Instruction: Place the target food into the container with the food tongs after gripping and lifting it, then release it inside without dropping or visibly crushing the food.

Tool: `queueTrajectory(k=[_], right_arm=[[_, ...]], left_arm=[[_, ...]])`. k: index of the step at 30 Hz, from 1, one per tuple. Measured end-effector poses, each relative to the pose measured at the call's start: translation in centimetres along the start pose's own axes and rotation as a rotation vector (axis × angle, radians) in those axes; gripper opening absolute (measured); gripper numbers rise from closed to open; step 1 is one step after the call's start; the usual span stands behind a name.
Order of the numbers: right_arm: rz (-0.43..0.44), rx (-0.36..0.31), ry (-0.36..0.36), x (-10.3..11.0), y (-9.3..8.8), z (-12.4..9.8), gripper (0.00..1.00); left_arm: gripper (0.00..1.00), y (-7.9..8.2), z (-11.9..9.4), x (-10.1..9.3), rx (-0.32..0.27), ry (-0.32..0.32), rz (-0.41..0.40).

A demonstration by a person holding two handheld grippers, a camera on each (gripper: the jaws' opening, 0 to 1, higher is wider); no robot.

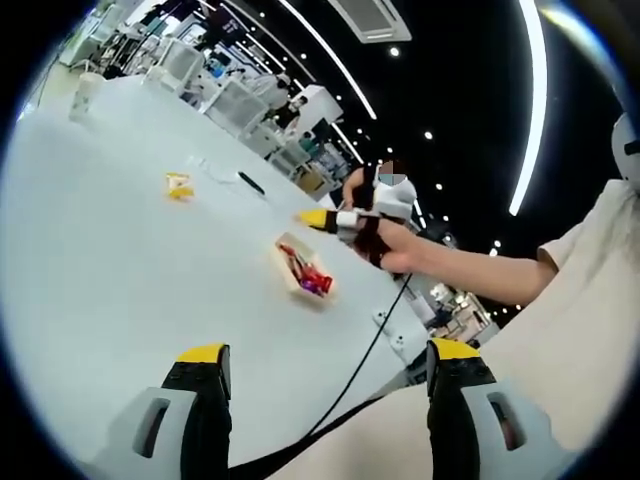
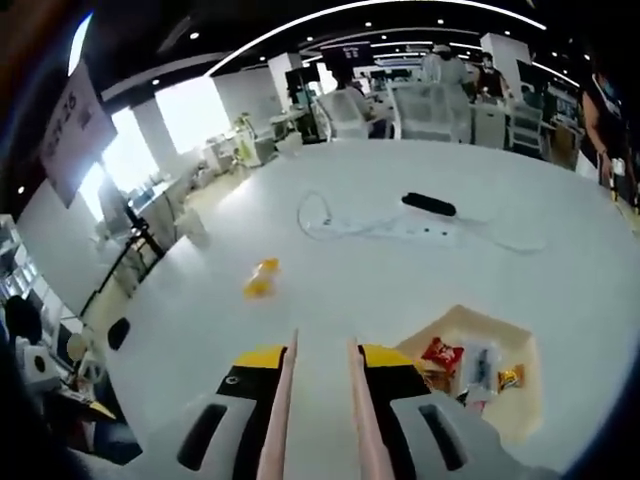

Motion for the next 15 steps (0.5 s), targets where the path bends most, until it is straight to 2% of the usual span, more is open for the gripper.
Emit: queueTrajectory(k=[3, 15], right_arm=[[0.018, -0.028, 0.035, 0.6, 0.6, 0.0, 0.26], [-0.011, 0.012, 0.055, 1.7, 0.4, 0.8, 0.21]], left_arm=[[0.80, -0.1, 0.1, 0.1, 0.005, -0.001, -0.001], [0.80, 0.1, 0.1, 0.4, 0.007, 0.001, -0.010]])
Point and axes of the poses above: the point that each gripper's makers call its tool centre point, and the gripper's own axes: z roughly forward along the fingers, x roughly to its left, y roughly out of its top, the point moved 1 cm from there along -z, roughly backward along the fingers, and after that the axes turned 8 degrees about x, right-handed, at the moved point
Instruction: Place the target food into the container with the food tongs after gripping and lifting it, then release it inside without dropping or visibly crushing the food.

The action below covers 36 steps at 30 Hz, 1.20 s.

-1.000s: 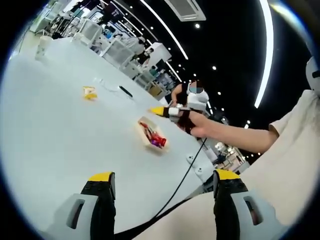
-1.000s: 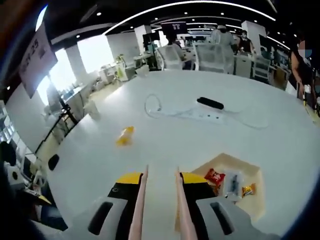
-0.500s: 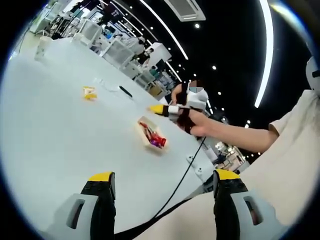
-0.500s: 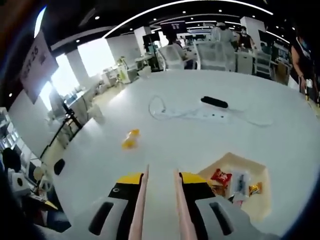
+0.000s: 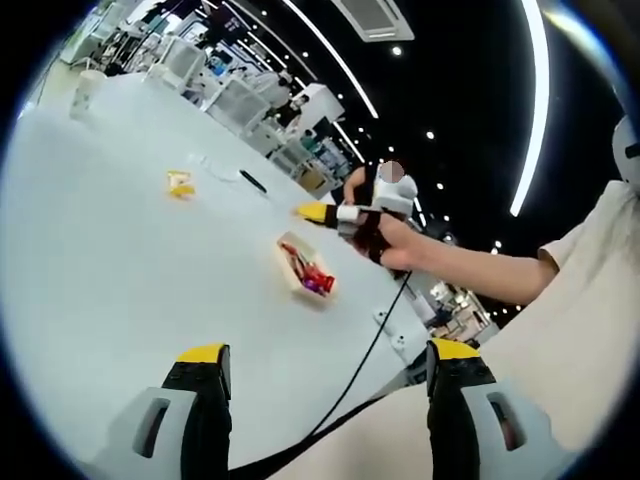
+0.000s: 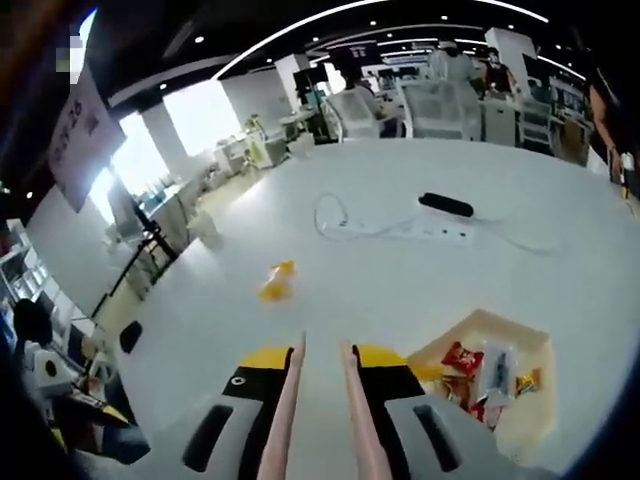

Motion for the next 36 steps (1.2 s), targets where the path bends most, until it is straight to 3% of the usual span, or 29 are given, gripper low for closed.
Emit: queueTrajectory(k=[10, 21, 36], right_arm=[[0.005, 0.021, 0.040, 0.8, 0.2, 1.1, 0.22], [-0.081, 0.034, 0.023, 1.7, 0.8, 1.8, 0.20], [-0.102, 0.044, 0.060, 2.7, 1.4, 2.8, 0.24]], left_arm=[[0.80, 0.1, 0.0, 0.5, 0.001, 0.003, -0.007], [0.79, 0.1, -0.5, 0.8, -0.005, 0.006, -0.014], [0.79, 0.3, -0.5, 1.2, 0.001, 0.014, -0.024]])
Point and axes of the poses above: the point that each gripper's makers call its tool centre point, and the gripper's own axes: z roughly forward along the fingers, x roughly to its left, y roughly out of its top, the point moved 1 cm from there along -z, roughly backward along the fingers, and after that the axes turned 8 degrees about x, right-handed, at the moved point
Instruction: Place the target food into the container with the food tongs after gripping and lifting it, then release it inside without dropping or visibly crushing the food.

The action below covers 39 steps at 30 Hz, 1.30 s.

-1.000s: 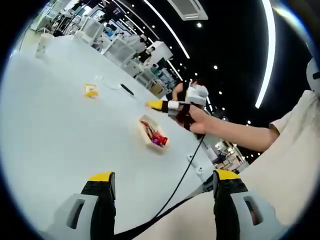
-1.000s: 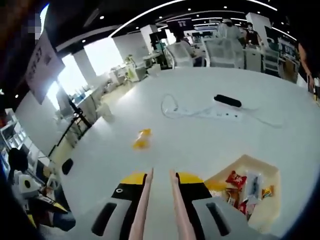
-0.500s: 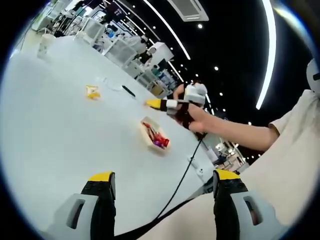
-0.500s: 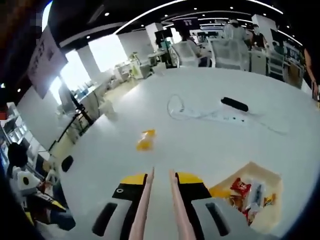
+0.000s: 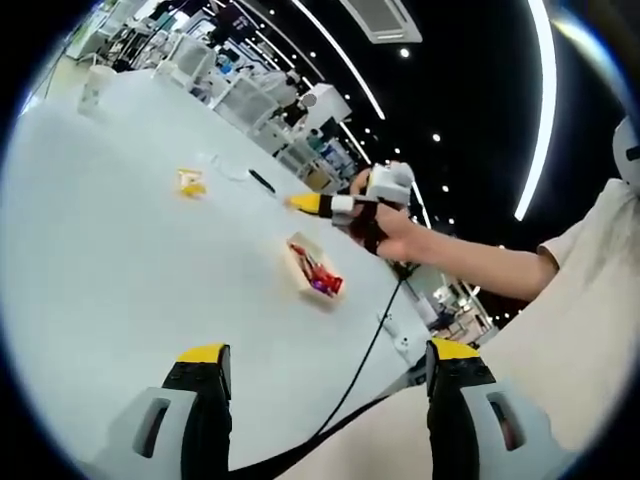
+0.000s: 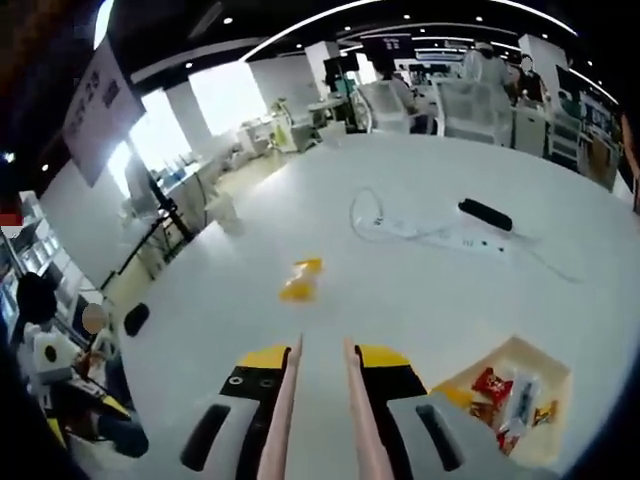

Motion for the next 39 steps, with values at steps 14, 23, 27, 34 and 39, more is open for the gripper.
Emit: queueTrajectory(k=[14, 23, 27, 34, 39], right_arm=[[-0.018, -0.006, -0.018, -0.4, 1.0, 1.1, 0.26], [-0.021, 0.008, -0.003, 0.0, 1.2, 2.0, 0.27], [-0.022, 0.011, 0.002, 0.1, 1.4, 2.4, 0.27], [-0.030, 0.020, 0.010, 0.4, 1.7, 3.2, 0.27], [-0.041, 0.023, 0.021, 0.7, 2.0, 3.7, 0.27]], left_arm=[[0.79, 0.3, 0.3, 0.4, 0.003, 0.003, -0.012], [0.79, 0.3, 0.5, 0.7, 0.007, 0.003, -0.022], [0.79, 0.4, 0.5, 1.0, 0.009, 0.004, -0.027], [0.79, 0.2, 0.8, 1.1, 0.014, 0.001, -0.043], [0.79, 0.2, 1.1, 1.2, 0.018, -0.001, -0.049]])
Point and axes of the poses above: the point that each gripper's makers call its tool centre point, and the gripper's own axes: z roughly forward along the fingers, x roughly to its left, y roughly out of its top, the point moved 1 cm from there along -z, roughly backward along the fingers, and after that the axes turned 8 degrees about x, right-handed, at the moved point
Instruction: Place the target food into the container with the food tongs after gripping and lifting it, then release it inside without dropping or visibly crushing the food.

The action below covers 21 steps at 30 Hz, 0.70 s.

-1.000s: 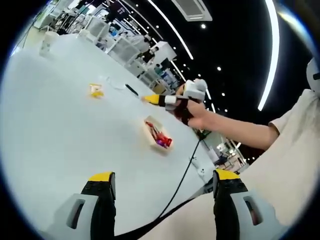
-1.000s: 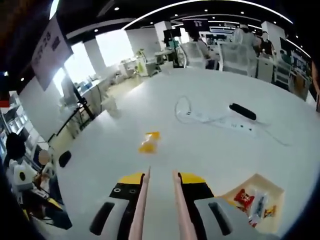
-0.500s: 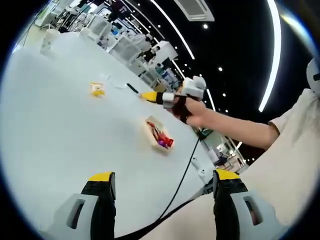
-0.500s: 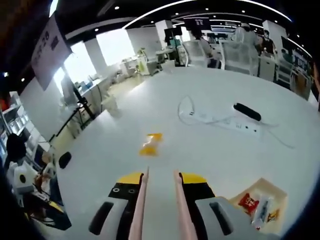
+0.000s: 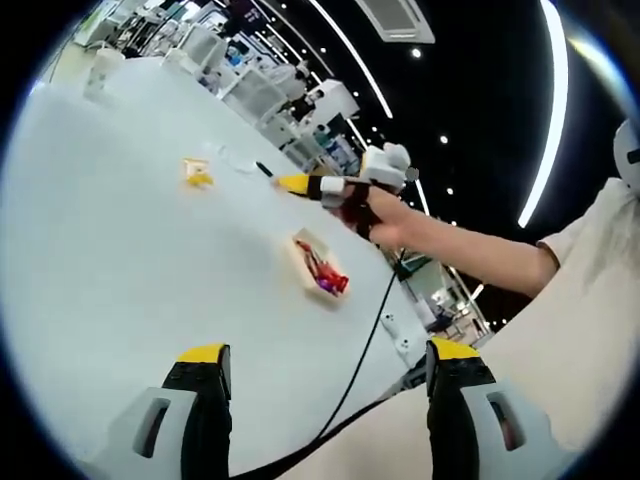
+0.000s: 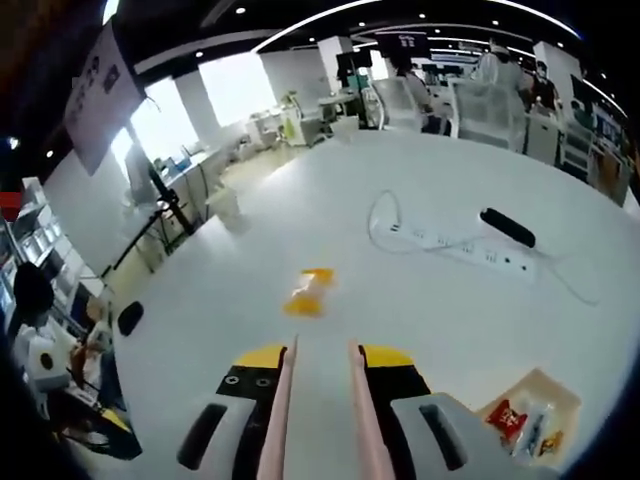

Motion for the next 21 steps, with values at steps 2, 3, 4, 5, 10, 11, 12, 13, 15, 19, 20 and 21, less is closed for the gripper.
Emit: queueTrajectory(k=[2, 3, 4, 5, 10, 11, 12, 13, 15, 19, 20, 21], right_arm=[[0.002, 0.001, 0.004, 0.0, 0.2, 0.3, 0.27], [0.002, 0.003, 0.007, 0.1, 0.2, 0.4, 0.27], [0.002, 0.004, 0.008, 0.1, 0.3, 0.6, 0.27], [0.001, 0.006, 0.010, 0.1, 0.4, 0.8, 0.27], [0.005, 0.017, 0.021, -0.3, 0.8, 2.5, 0.27], [0.004, 0.018, 0.022, -0.4, 0.9, 2.8, 0.27], [0.004, 0.020, 0.024, -0.5, 1.0, 3.1, 0.27], [0.004, 0.022, 0.026, -0.5, 1.1, 3.3, 0.27], [0.011, 0.034, 0.042, -0.2, 1.3, 4.1, 0.27], [0.001, 0.028, 0.076, 0.6, 2.2, 5.2, 0.27], [-0.002, 0.025, 0.079, 0.7, 2.4, 5.4, 0.28], [-0.004, 0.021, 0.085, 0.8, 2.6, 5.5, 0.28]], left_arm=[[0.79, 0.0, 0.0, 0.2, 0.002, 0.008, 0.001], [0.78, 0.1, -0.1, 0.3, 0.000, 0.014, 0.004], [0.78, 0.3, -0.3, 0.4, -0.008, 0.018, 0.005], [0.78, 0.3, -0.4, 0.4, -0.011, 0.016, 0.000], [0.79, 0.2, -0.5, 0.8, -0.010, 0.023, -0.012], [0.79, 0.2, -0.5, 0.9, -0.009, 0.024, -0.016], [0.79, 0.1, -0.5, 0.9, -0.009, 0.024, -0.019], [0.79, 0.1, -0.5, 0.9, -0.008, 0.024, -0.021], [0.80, 0.2, -0.7, 0.7, -0.004, 0.030, -0.036], [0.80, 1.4, -1.3, -0.2, -0.013, 0.051, -0.042], [0.80, 1.6, -1.3, -0.3, -0.011, 0.060, -0.038], [0.81, 1.9, -1.3, -0.3, -0.011, 0.069, -0.035]])
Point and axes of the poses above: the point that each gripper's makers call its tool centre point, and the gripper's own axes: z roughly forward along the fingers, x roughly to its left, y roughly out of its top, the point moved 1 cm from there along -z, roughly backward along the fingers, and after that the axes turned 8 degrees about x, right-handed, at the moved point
